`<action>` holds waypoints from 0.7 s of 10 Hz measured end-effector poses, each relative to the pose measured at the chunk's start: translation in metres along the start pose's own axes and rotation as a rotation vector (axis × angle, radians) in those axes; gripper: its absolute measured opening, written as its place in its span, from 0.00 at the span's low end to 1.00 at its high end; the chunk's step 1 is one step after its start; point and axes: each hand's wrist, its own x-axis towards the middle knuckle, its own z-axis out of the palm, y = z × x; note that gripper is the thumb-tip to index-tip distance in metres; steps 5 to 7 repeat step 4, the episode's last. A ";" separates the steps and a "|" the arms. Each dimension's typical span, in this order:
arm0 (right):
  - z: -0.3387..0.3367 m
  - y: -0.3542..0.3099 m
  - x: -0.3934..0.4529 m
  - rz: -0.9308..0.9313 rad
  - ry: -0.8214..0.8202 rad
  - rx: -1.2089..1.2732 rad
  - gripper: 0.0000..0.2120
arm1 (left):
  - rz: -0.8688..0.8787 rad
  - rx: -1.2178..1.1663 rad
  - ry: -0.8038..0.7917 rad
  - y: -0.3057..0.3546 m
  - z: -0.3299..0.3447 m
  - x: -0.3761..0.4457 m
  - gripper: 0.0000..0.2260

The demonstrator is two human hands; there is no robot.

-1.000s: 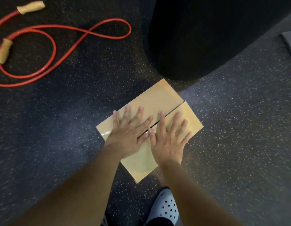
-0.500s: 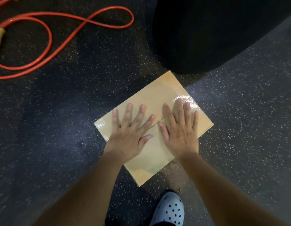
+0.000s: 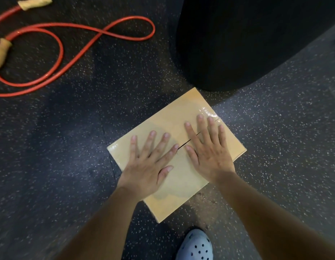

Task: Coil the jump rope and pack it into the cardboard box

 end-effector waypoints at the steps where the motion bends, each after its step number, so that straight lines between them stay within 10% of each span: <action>1: -0.003 0.001 0.000 -0.042 -0.009 -0.038 0.32 | 0.008 0.003 -0.005 0.001 0.000 -0.001 0.28; 7: -0.032 0.006 -0.005 -0.041 -0.020 0.011 0.33 | -0.064 -0.057 -0.065 0.002 -0.028 -0.004 0.31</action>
